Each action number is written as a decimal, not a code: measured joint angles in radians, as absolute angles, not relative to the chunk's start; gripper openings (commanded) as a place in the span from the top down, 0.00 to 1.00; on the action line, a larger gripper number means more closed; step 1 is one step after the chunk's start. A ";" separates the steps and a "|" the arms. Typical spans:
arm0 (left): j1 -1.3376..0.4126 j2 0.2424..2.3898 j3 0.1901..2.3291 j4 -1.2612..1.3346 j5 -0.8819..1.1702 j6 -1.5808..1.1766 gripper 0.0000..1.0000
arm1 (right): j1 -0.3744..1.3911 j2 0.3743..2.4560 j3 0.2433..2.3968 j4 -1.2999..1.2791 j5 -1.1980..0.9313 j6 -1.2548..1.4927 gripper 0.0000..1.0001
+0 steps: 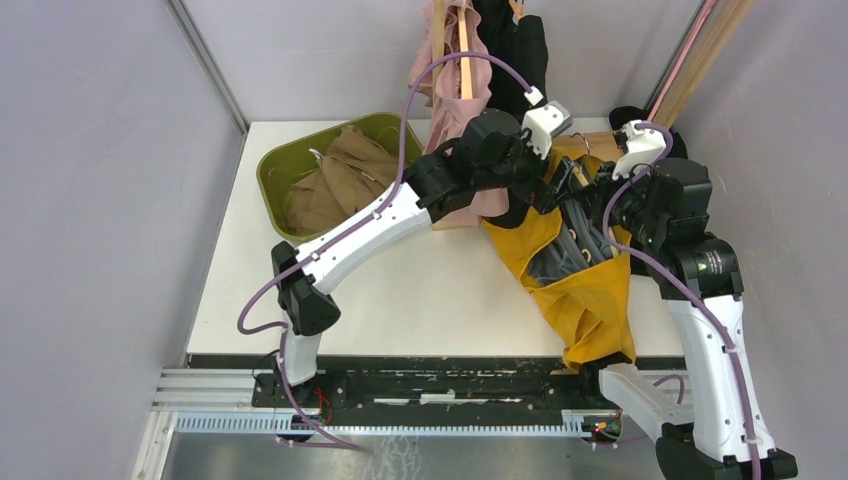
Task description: Remove the skirt from the hanger
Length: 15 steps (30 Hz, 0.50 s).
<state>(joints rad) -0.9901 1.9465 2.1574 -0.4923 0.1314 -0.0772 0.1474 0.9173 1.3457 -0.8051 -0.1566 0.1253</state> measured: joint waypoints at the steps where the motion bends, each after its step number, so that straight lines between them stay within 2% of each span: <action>1: -0.990 1.952 2.157 -0.492 0.130 -0.077 0.01 | 0.149 0.918 1.346 -0.805 -0.157 0.126 0.99; 11: -0.989 1.985 2.157 -0.490 0.075 -0.043 0.00 | 0.162 0.940 1.346 -0.803 -0.157 0.130 0.99; 14: -0.990 1.996 2.157 -0.492 0.025 -0.016 0.17 | 0.181 0.940 1.346 -0.803 -0.162 0.130 0.99; 15: -0.990 1.999 2.157 -0.492 0.015 -0.005 0.30 | 0.184 0.942 1.346 -0.803 -0.163 0.130 0.99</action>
<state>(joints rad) -0.9901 1.9987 2.1571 -0.4919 0.0151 -0.0051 0.1844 0.9417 1.3457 -0.8028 -0.1631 0.1299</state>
